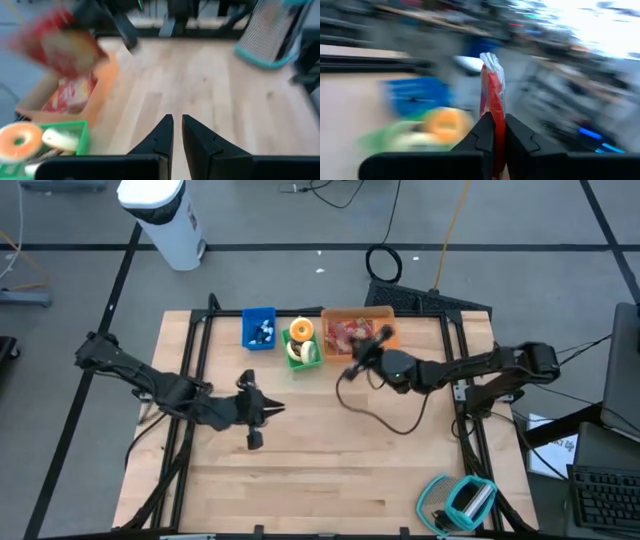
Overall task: Pick & Place Food Item
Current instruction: Put the red popcorn bag into the orange bin
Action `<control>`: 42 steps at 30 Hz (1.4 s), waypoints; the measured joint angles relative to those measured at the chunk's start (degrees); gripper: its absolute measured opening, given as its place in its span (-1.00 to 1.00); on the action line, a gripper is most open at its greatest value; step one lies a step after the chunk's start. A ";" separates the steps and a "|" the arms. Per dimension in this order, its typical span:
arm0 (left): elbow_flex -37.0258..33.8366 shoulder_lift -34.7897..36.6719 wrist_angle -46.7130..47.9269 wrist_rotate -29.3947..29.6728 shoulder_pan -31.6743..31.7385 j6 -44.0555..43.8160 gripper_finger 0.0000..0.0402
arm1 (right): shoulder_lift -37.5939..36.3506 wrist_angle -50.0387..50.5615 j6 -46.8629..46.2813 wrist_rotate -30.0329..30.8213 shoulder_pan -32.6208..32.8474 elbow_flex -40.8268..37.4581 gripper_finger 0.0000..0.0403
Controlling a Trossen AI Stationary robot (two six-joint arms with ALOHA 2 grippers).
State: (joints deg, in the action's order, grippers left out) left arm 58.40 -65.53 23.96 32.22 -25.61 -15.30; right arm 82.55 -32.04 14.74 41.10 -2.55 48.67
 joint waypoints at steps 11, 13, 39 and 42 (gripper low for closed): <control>-0.07 -6.26 -0.27 1.49 1.35 -0.05 -0.79 | 0.43 -22.18 -13.84 -0.80 -12.98 -16.35 -0.96; -0.07 -6.45 -0.23 1.39 1.62 -0.32 -0.79 | 2.05 -27.75 -15.91 -2.50 -14.25 -17.55 -0.96; -0.07 -6.39 -1.74 2.36 4.27 -1.74 -0.79 | 25.30 -46.77 -20.44 -1.93 -15.60 -9.51 -0.93; -0.07 -6.39 -1.74 2.36 4.27 -1.74 -0.79 | 25.28 -44.64 -17.76 -1.44 -14.97 -9.49 -0.93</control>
State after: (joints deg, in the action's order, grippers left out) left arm 58.33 -71.92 22.22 34.59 -21.34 -17.04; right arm 107.83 -76.68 -3.02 39.66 -17.52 39.18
